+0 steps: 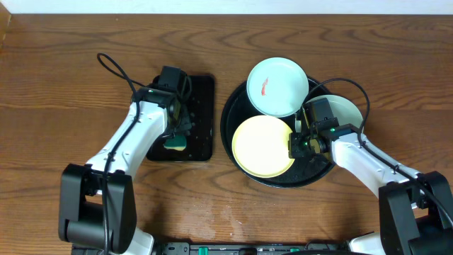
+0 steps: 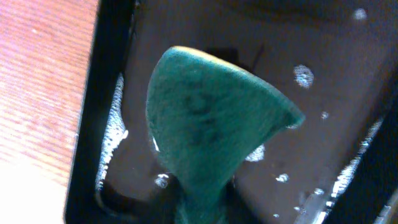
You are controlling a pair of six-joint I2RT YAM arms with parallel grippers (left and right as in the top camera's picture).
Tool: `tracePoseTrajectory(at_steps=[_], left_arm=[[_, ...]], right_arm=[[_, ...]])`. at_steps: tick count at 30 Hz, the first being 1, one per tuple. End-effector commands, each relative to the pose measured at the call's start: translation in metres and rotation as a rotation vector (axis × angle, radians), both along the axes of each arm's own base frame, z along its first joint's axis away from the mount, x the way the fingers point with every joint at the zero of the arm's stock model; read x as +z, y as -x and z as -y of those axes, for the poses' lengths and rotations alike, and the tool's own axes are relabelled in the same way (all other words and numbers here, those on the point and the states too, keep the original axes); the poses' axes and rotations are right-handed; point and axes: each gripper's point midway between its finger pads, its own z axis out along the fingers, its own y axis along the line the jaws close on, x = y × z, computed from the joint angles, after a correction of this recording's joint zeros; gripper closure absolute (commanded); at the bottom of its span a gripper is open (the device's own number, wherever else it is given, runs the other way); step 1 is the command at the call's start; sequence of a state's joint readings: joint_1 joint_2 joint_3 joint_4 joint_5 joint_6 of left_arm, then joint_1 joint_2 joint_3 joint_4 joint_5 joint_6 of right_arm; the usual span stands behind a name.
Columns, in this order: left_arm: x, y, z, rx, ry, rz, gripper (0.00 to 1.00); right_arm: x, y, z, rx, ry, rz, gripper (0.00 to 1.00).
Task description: Clean dirty plates on tray and stack at the side
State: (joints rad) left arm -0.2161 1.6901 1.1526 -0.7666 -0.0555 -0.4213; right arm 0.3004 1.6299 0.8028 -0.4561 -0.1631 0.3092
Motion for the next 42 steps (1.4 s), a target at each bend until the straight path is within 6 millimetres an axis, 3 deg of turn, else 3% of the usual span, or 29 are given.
tracePoseTrajectory(at_steps=[1, 4, 9, 13, 18, 22, 25, 27, 32, 35, 38, 42], left_arm=[[0.029, -0.011, 0.012, -0.044, 0.08, 0.07, 0.44], [0.052, -0.011, 0.013, -0.046, 0.094, 0.113, 0.34], [0.098, 0.003, 0.01, -0.049, 0.112, 0.212, 0.22], [0.132, 0.022, 0.006, -0.052, 0.125, 0.288, 0.21], [0.165, 0.043, 0.002, -0.055, 0.142, 0.38, 0.21], [0.181, 0.052, 0.0, -0.056, 0.153, 0.436, 0.2], [0.187, 0.055, -0.001, -0.057, 0.157, 0.457, 0.2], [0.187, 0.055, -0.001, -0.057, 0.156, 0.456, 0.19], [0.186, 0.055, -0.001, -0.057, 0.156, 0.452, 0.18], [0.186, 0.055, -0.001, -0.057, 0.156, 0.452, 0.18], [0.186, 0.055, -0.001, -0.057, 0.156, 0.452, 0.18], [0.186, 0.055, -0.001, -0.057, 0.156, 0.452, 0.18]], right_arm=[[-0.003, 0.002, -0.002, 0.023, -0.003, -0.008, 0.99], [0.01, -0.007, -0.004, 0.024, -0.013, 0.031, 0.99], [0.063, -0.032, -0.005, 0.049, 0.004, 0.174, 0.99], [0.106, -0.047, 0.003, 0.039, 0.053, 0.262, 0.99], [0.154, -0.069, -0.012, 0.071, 0.029, 0.375, 0.99], [0.184, -0.087, -0.047, 0.123, -0.031, 0.522, 0.99], [0.198, -0.097, -0.088, 0.185, -0.094, 0.627, 0.99], [0.199, -0.103, -0.117, 0.221, -0.11, 0.692, 0.99], [0.193, -0.123, -0.16, 0.246, 0.02, 0.876, 0.99], [0.195, -0.126, -0.189, 0.355, 0.063, 0.991, 0.99], [0.205, -0.123, -0.208, 0.449, 0.091, 1.085, 0.99], [0.222, -0.117, -0.22, 0.516, 0.114, 1.168, 0.99]])
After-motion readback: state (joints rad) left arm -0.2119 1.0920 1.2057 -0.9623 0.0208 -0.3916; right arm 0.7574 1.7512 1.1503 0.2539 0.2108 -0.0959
